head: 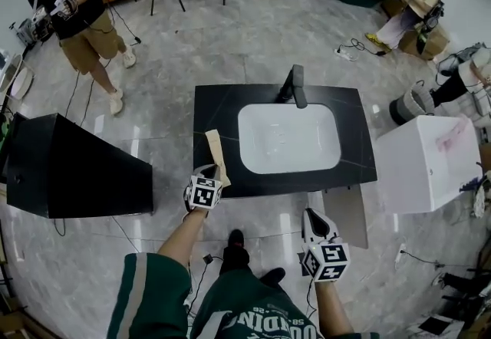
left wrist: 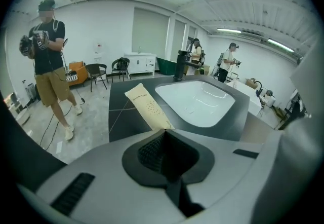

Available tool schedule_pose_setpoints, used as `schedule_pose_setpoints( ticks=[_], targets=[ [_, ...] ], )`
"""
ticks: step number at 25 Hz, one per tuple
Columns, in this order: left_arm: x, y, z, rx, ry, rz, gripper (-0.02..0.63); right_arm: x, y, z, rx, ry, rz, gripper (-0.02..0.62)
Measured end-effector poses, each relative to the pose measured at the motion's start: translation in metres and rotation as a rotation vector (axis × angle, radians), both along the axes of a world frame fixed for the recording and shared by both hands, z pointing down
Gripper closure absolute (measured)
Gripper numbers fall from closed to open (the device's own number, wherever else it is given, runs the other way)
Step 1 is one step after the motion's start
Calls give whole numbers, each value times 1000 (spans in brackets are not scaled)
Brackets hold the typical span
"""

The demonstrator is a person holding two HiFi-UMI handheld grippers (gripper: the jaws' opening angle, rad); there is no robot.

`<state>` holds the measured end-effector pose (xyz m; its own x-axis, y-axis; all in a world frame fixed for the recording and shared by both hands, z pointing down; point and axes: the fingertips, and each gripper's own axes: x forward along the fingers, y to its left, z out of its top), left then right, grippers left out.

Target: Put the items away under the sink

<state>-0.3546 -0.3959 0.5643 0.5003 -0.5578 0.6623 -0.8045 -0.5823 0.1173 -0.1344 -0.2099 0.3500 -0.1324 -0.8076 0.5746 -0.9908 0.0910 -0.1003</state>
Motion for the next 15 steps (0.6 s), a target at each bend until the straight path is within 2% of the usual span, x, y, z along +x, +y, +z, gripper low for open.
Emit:
schedule_pose_setpoints(
  ticks=[3, 7, 15],
  targets=[
    [18, 7, -14, 22, 20, 25, 595, 3, 6, -2, 9, -3, 3, 552],
    [37, 31, -36, 34, 9, 72, 595, 10, 23, -7, 25, -9, 3, 552],
    [110, 119, -67, 61, 31, 151, 595, 54, 88, -16, 70, -49, 14, 552]
  ],
)
